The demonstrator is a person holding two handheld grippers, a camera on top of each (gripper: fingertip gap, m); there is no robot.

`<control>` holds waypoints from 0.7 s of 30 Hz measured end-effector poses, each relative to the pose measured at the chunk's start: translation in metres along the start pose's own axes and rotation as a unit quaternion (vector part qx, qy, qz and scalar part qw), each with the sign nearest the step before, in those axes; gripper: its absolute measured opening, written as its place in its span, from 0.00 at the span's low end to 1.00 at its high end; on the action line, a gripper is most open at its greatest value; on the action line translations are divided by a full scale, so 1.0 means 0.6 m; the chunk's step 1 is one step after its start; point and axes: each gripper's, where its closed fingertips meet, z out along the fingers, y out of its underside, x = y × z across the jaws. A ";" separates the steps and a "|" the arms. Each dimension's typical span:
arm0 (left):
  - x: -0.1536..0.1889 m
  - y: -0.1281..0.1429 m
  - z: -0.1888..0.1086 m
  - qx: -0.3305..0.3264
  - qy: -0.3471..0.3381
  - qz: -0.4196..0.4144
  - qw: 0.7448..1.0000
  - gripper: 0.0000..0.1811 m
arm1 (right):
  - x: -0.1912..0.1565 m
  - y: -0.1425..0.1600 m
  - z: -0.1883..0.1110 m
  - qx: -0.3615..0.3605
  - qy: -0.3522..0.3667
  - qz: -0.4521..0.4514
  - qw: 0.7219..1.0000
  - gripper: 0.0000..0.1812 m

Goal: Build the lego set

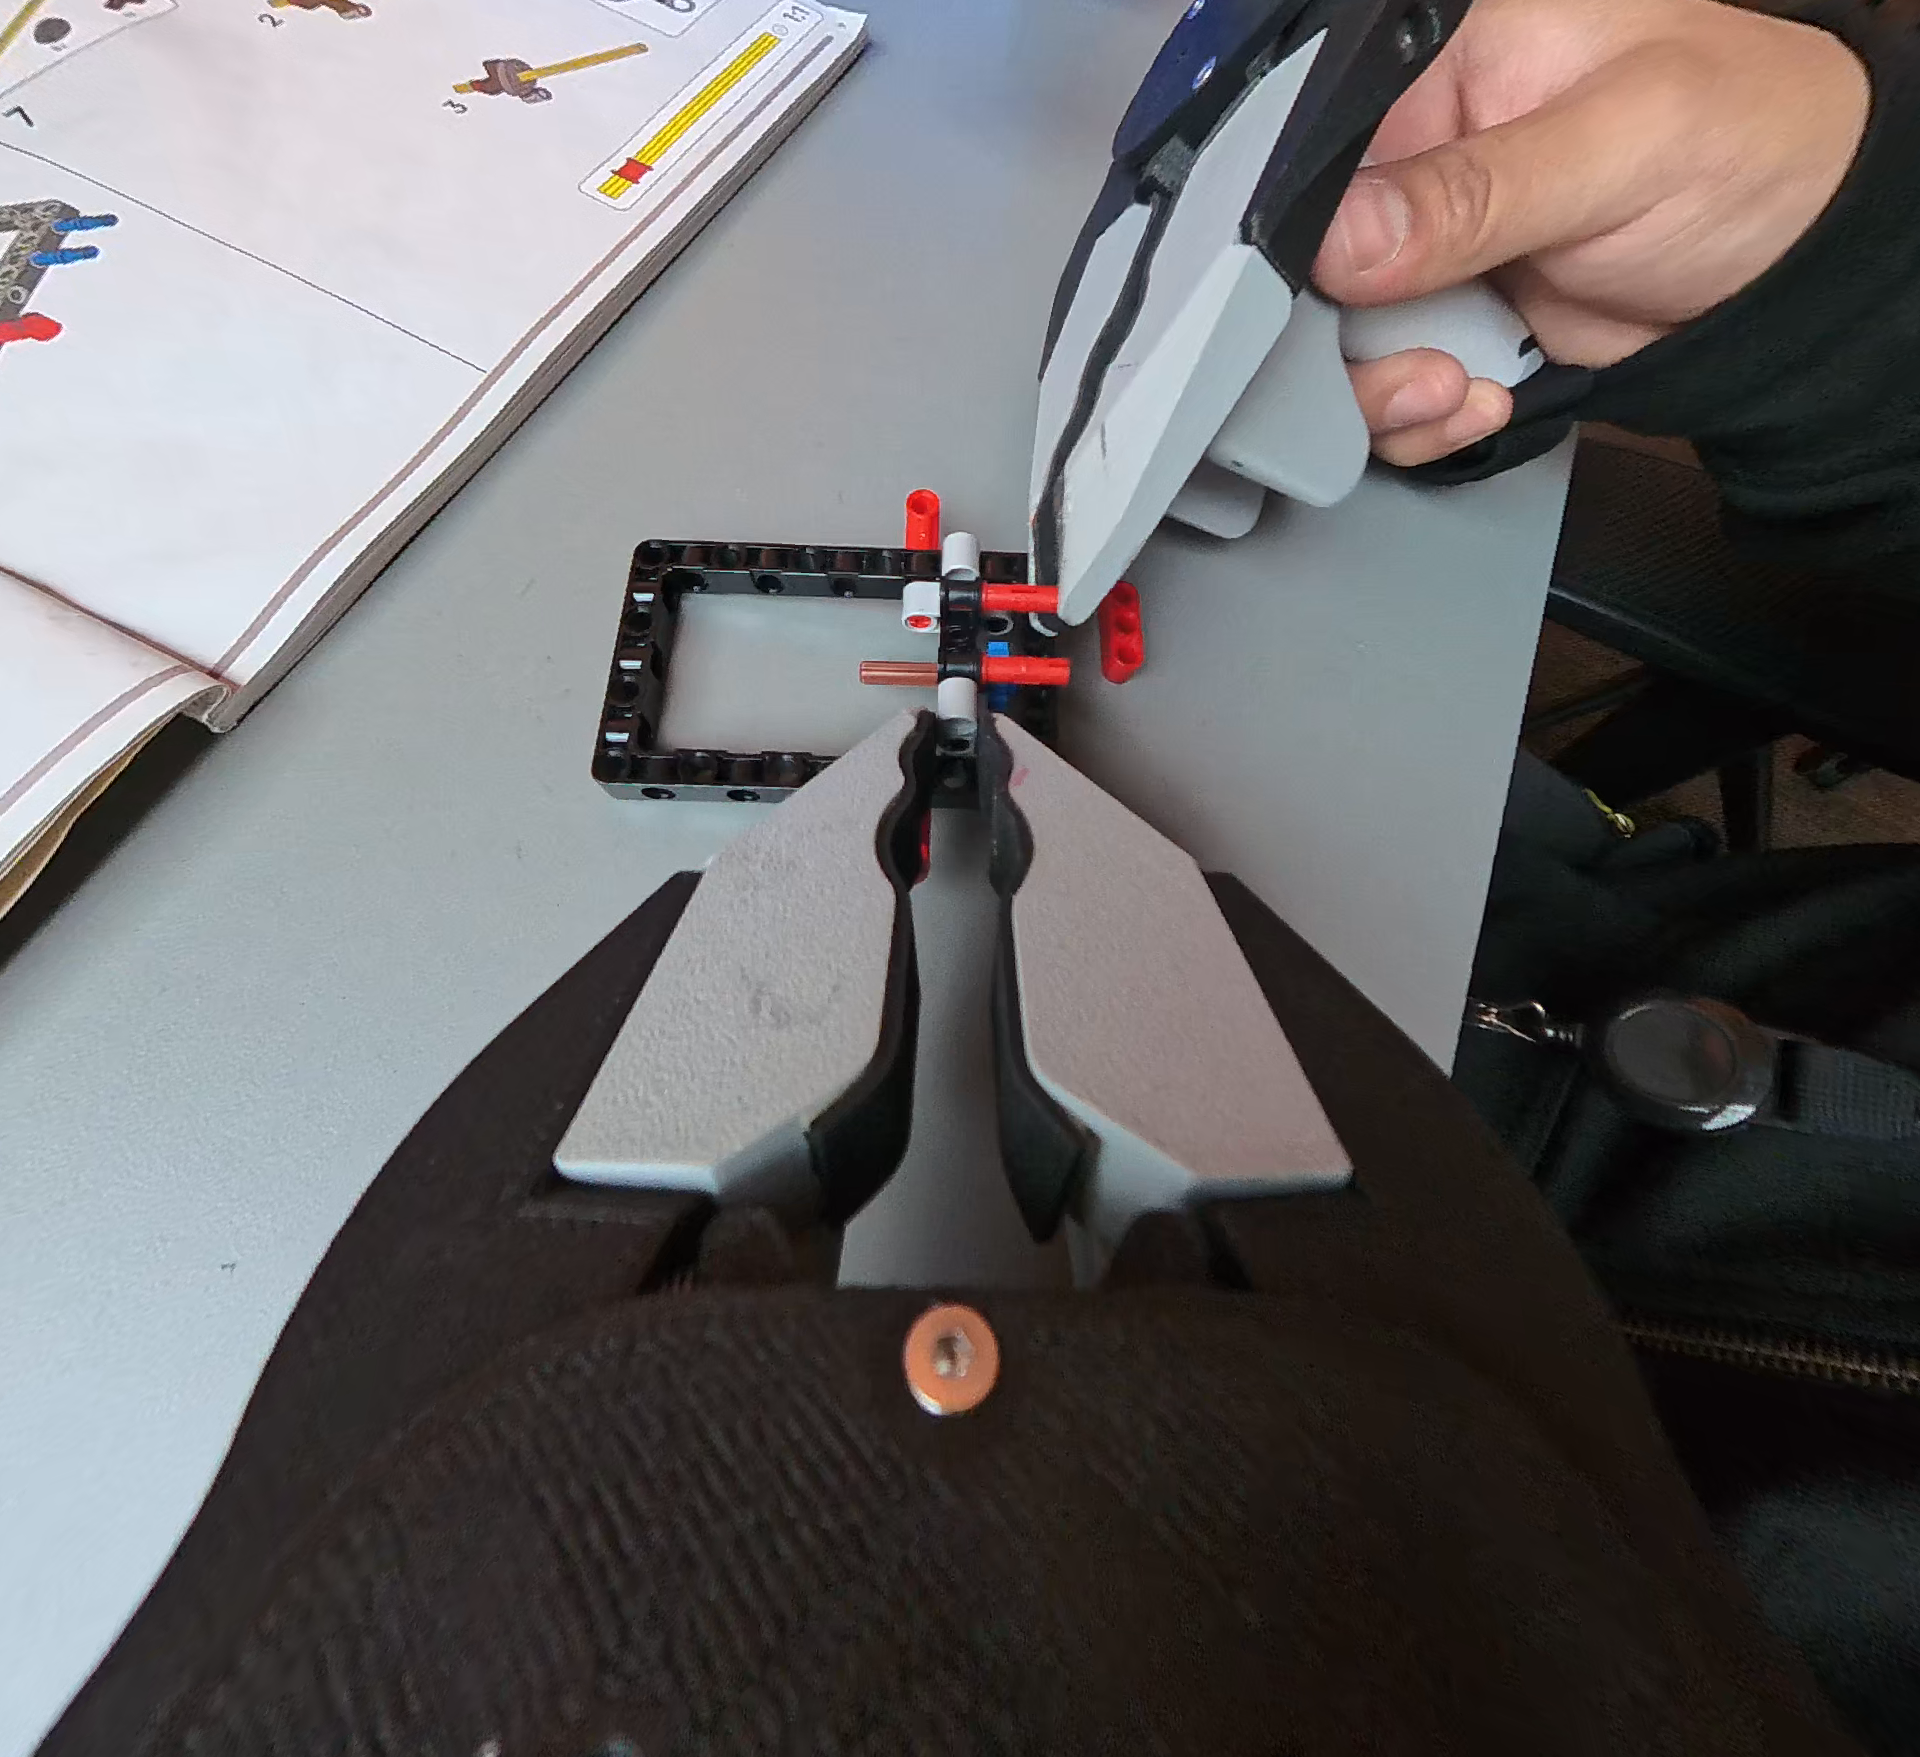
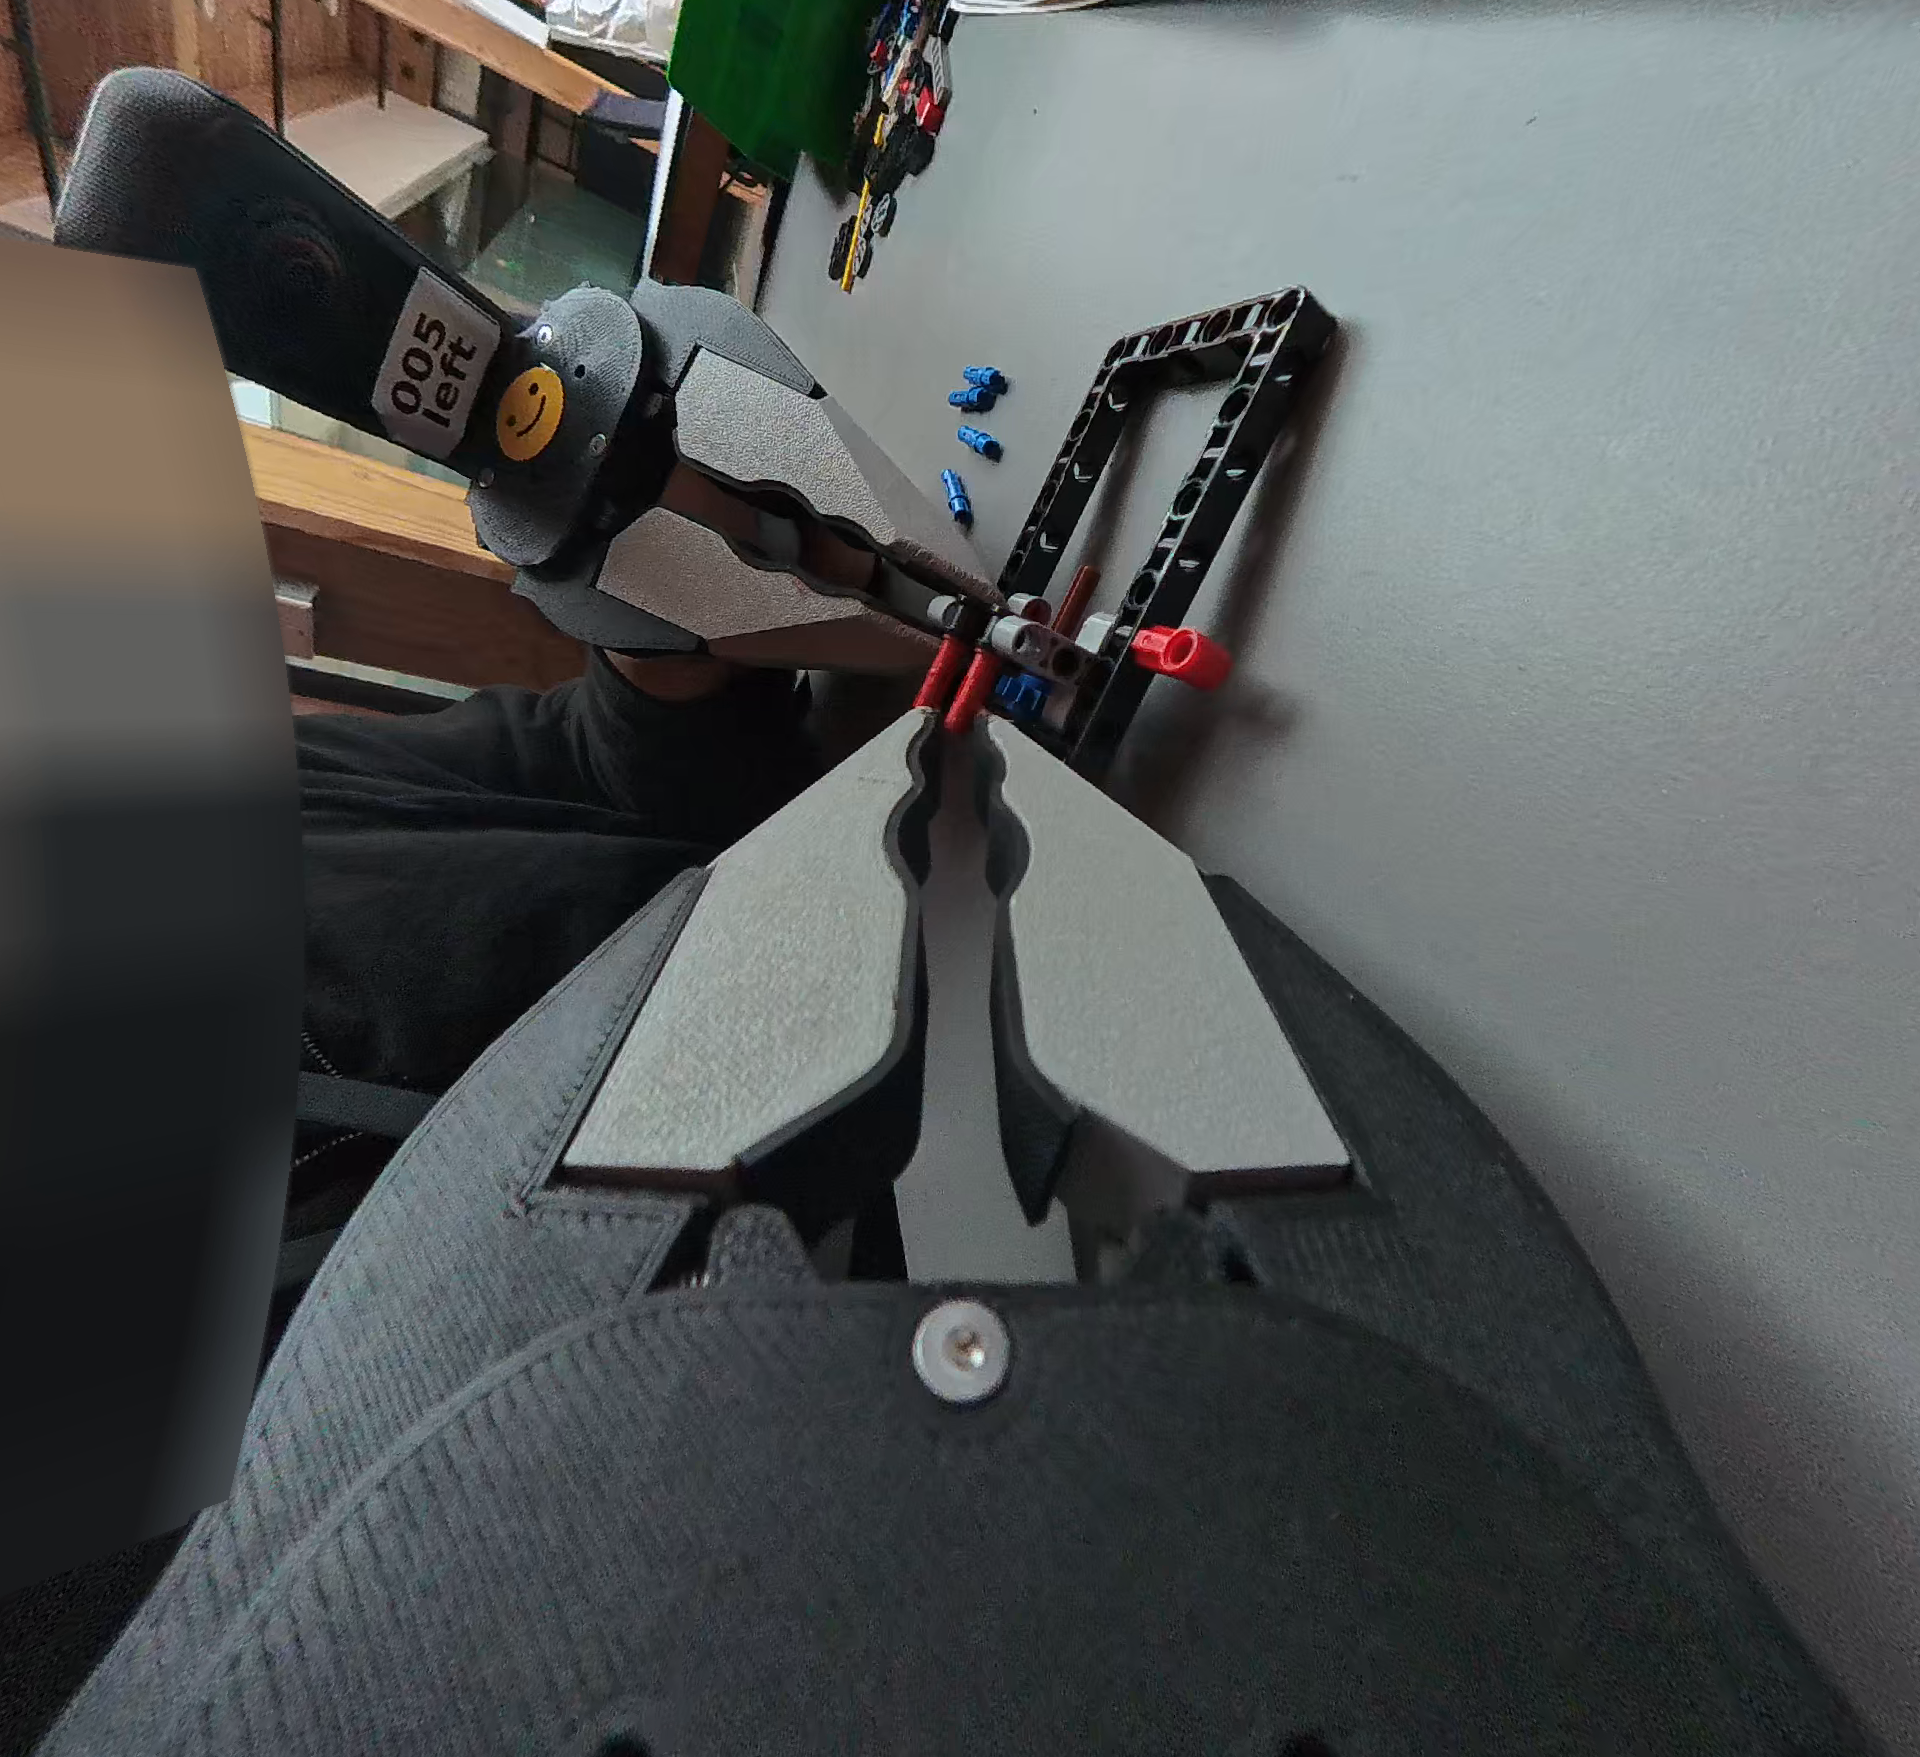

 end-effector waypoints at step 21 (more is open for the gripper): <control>0.004 0.011 0.010 -0.026 -0.010 0.019 0.999 0.04 | 0.018 0.006 -0.002 -0.039 0.045 -0.060 0.996 0.00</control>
